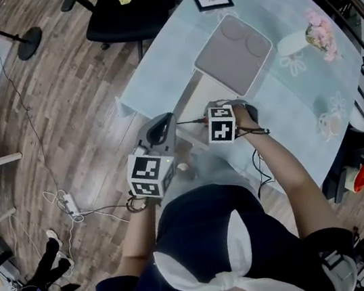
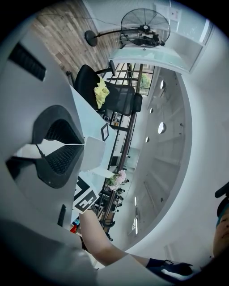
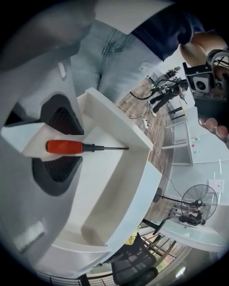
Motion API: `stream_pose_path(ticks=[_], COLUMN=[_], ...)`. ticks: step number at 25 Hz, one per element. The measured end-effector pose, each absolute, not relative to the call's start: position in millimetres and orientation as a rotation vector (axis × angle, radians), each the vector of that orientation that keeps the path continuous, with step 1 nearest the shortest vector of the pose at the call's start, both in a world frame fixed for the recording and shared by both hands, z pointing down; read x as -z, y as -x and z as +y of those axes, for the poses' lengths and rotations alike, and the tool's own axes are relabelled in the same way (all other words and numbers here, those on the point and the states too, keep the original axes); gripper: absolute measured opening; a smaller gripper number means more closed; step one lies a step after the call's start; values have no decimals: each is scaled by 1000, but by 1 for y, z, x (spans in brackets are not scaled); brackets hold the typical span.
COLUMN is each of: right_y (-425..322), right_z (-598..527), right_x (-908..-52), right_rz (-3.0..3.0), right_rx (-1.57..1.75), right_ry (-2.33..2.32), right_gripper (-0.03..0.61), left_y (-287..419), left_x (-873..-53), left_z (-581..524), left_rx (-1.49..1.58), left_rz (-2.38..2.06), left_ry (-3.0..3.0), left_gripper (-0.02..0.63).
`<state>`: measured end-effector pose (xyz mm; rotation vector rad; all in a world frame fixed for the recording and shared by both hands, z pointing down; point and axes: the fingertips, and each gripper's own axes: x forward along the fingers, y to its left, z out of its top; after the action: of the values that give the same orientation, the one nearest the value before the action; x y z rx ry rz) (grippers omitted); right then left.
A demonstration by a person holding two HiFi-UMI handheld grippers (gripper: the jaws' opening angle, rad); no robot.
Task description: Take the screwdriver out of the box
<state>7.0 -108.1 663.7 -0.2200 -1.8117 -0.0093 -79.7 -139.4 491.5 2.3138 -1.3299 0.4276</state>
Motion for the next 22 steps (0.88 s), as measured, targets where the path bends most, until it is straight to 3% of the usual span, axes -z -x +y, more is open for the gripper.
stream_pose_path(ticks=[22], right_y=[-16], right_z=[-110], right_x=[-679], right_rz=[-1687], right_rx=[68], right_ry=[223], right_gripper=[98], left_y=[68], left_x=[-496], left_z=[-136], left_rx=[-440], left_rz=[-1314], left_ry=[-2314], left_gripper=[21])
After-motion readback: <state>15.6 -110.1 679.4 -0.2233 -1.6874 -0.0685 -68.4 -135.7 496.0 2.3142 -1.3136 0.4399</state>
